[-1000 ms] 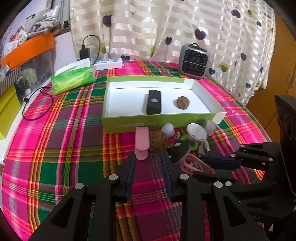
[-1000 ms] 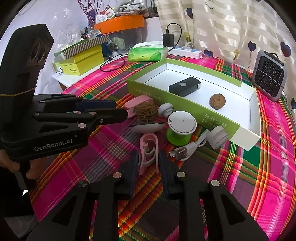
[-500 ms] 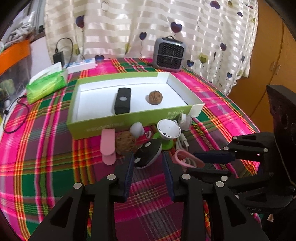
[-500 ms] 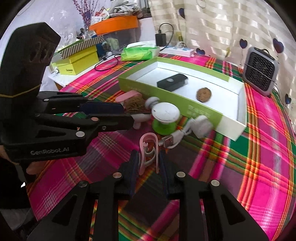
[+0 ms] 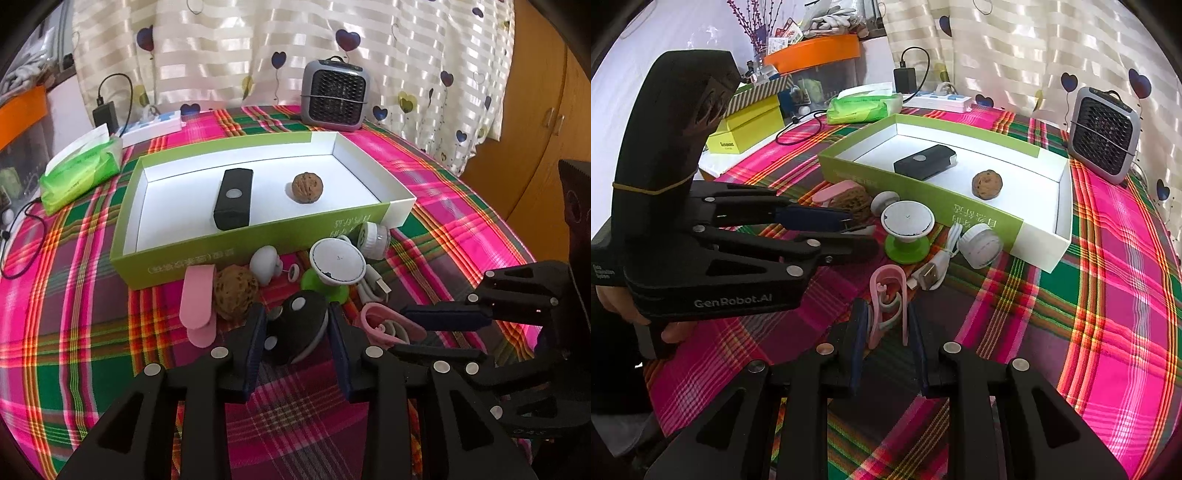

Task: Organize objects
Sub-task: 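Grasp the black round disc with the left tool while the right grasps the pink clip, then lift the black disc with the left tool while the right tool lifts the pink clip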

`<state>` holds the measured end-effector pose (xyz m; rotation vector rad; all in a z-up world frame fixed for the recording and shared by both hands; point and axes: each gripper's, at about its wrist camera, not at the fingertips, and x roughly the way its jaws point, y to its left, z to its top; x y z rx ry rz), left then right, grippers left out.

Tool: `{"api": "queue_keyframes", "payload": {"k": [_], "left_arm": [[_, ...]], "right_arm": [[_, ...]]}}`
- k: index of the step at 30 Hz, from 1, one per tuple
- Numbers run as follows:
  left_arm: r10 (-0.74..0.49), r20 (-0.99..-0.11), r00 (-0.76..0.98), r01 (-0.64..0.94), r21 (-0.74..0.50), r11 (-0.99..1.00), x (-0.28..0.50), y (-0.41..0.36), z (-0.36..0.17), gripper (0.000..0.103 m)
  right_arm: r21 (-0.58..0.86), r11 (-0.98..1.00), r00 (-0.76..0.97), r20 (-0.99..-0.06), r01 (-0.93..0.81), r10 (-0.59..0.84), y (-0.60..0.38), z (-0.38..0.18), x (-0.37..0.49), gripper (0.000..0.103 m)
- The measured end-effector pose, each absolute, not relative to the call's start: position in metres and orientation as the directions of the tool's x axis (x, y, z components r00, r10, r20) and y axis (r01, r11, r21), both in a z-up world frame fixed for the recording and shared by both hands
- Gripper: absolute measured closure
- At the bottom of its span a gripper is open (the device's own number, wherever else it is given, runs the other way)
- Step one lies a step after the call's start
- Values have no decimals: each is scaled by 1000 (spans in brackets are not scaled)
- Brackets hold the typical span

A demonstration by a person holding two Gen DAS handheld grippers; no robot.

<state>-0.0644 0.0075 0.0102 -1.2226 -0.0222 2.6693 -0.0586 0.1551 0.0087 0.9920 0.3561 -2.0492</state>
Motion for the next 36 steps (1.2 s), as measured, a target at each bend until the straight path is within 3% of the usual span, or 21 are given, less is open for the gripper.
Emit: {"api": "queue_keyframes", "payload": {"k": [36], "left_arm": [[226,-678,-699,-166,-154,-974,-29,0,31,74]], "right_arm": [[72,-672,-443,-700,737,-560,164,30,-43,79]]}}
